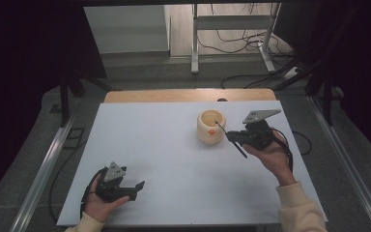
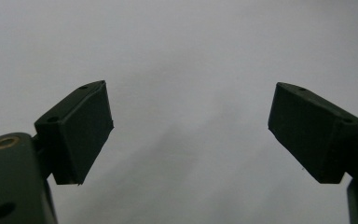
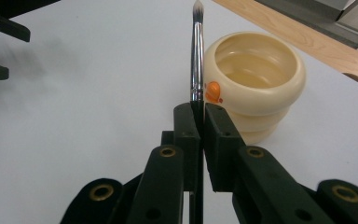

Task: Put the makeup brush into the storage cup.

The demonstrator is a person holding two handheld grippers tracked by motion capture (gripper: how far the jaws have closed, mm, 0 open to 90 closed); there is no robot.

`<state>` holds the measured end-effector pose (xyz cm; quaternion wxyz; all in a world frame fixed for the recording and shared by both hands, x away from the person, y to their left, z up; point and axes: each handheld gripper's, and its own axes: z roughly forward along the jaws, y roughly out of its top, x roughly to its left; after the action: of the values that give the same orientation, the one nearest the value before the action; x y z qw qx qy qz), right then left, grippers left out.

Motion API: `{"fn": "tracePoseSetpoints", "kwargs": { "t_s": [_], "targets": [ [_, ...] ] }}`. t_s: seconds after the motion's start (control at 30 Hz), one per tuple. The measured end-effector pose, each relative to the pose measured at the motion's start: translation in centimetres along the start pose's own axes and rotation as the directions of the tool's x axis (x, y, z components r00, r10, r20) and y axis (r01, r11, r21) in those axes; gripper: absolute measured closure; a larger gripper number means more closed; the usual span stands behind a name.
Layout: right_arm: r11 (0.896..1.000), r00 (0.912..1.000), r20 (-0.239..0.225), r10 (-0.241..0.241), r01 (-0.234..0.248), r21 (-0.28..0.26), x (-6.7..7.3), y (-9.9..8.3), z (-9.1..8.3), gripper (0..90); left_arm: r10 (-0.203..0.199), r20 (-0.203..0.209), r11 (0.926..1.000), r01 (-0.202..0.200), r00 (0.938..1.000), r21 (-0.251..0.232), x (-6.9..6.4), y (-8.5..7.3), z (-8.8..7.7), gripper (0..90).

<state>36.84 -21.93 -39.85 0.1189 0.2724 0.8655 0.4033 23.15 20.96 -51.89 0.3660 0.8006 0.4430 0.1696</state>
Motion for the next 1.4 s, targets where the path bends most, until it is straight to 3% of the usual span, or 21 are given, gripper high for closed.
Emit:
{"fn": "tracePoseSetpoints", "kwargs": {
  "t_s": [0.87,1.4],
  "targets": [
    [0.996,0.9975,0.057,0.041,-0.036,-0.085,-0.6,0.4,-0.8,83.7,0.003,0.005,1.0,-0.003,1.0,0.003,-0.1,0.0,0.0,14.0],
    [0.981,0.9916,0.088,0.095,-0.079,-0.175,-1.3,1.0,-0.8,83.7,0.004,0.002,1.0,-0.004,1.0,0.0,-0.1,0.0,0.0,14.0]
  ]
}}
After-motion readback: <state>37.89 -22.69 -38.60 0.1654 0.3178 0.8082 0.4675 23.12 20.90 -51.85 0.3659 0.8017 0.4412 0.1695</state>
